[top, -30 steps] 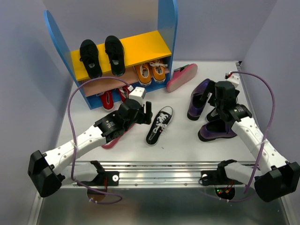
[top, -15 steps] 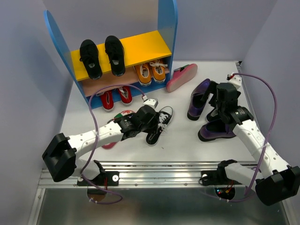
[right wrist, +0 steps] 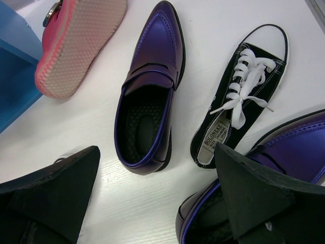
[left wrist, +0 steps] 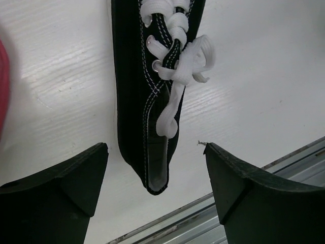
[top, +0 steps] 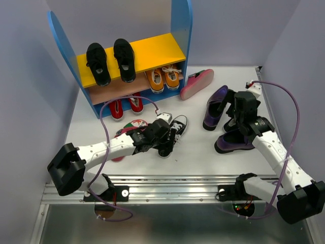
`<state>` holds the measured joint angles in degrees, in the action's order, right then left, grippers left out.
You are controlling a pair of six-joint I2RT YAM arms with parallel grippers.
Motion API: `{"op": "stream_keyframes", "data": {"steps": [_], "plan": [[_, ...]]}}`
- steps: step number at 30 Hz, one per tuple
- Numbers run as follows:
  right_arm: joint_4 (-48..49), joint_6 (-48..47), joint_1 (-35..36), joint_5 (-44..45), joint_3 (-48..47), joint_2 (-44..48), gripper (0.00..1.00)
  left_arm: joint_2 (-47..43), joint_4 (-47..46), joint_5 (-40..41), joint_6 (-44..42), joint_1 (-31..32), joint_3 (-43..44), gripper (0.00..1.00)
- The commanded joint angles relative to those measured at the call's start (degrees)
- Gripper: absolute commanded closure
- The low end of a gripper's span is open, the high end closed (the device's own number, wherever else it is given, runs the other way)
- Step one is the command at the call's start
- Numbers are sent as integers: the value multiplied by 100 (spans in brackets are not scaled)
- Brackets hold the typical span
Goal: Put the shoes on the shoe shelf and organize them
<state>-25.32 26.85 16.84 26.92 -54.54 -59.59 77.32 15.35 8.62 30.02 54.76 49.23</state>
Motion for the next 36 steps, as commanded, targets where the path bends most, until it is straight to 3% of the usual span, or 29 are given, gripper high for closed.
{"op": "stream_keyframes", "data": {"steps": [1,6,13,16,17,18,19,36], "plan": [[229,83,-32,-46,14,62,0,-51,-59,16,-233,122,77,11],[229,145,-32,-90,75,71,0,388,-50,298,-251,184,209,26],[221,154,-32,-81,119,123,0,925,-59,622,-251,386,438,39],[212,154,-32,-64,111,132,0,1083,-33,728,-242,447,535,51],[194,154,-32,-55,111,141,0,1110,-15,781,-234,456,570,61],[194,162,-32,-55,111,158,0,1153,72,833,-199,465,613,87],[177,163,-32,-46,102,159,0,1163,134,956,-164,465,710,100],[133,189,-32,-37,93,167,0,469,1321,2345,1365,360,1581,100]]}}
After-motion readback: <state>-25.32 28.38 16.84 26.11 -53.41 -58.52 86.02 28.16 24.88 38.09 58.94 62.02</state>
